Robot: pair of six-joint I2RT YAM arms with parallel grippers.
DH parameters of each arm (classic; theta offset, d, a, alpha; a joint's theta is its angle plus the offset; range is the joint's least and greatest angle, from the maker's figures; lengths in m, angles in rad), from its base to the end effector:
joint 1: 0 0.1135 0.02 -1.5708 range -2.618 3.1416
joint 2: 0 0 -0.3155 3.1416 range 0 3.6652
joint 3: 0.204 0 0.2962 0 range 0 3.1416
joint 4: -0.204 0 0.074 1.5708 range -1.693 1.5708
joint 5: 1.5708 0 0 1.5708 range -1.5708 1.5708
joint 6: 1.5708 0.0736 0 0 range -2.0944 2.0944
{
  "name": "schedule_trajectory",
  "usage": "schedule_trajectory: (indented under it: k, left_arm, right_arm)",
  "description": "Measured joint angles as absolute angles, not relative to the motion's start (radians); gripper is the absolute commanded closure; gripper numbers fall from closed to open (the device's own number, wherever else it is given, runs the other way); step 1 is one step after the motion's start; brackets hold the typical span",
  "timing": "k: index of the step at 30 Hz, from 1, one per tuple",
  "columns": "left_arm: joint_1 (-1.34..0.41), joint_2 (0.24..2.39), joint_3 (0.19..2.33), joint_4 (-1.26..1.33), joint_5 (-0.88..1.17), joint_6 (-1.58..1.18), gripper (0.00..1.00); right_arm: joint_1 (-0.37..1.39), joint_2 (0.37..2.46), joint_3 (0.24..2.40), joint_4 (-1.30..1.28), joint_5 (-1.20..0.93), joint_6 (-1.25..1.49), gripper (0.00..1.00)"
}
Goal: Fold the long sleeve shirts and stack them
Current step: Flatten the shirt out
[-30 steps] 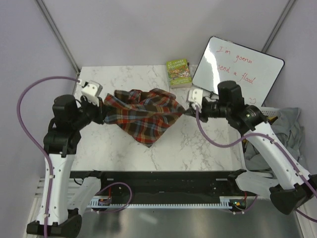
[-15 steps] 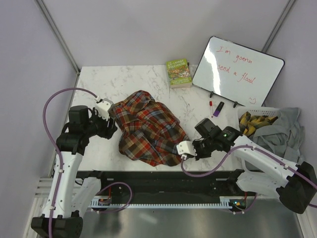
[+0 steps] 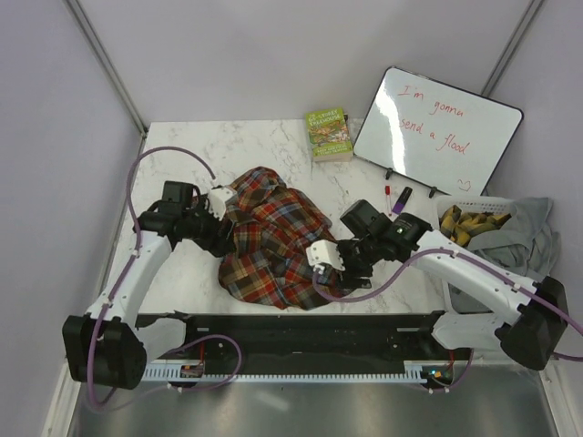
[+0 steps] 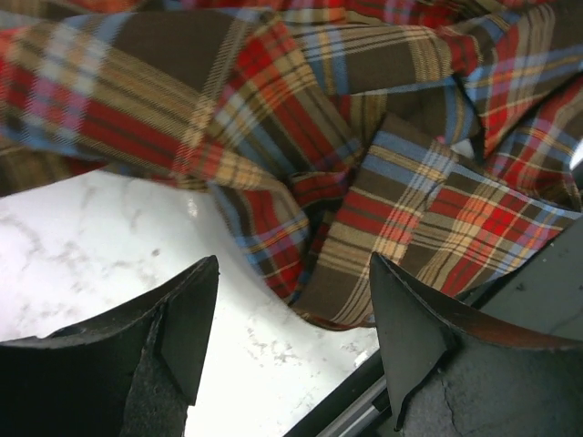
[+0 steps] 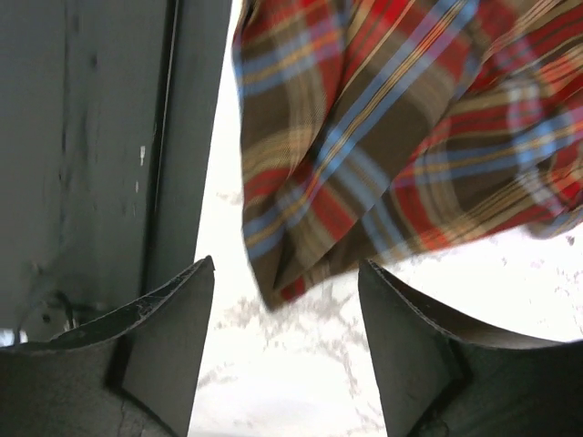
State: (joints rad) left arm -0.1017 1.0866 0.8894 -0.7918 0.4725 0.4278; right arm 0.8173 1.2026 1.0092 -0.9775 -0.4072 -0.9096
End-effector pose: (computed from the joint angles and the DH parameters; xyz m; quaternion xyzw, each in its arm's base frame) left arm 0.2413 -0.0583 0.2782 0.3085 0.8814 -0.1760 0.3115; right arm 0.1551 0.2079 0.2806 -0.7557 0.5932 0.1890 0.2035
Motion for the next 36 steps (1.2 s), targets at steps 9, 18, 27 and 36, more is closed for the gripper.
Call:
schedule_trajectory:
  k: [9,18,27,36]
  left_arm:
    - [-0.255,1.183,0.784,-0.749,0.466,0.46,0.21]
    - [-0.388,1.221,0.779,-0.771,0.493,0.512,0.98]
    - [-0.657,0.993,0.854,-0.896,0.545,0.555,0.39]
    - [-0.308,1.108,0.865,-0.806,0.433,0.547,0.24]
  right_arm:
    - [0.775,1.393,1.068,-0.757,-0.563,-0.576,0.38]
    - [0.517,1.539,1.069,-0.665,-0.685,-0.383,0.42]
    - [0.482,1.665,1.151,-0.624,-0.679,-0.26,0.45]
    - [0.487,1.758,1.187,-0.582,-0.655,-0.168,0.5]
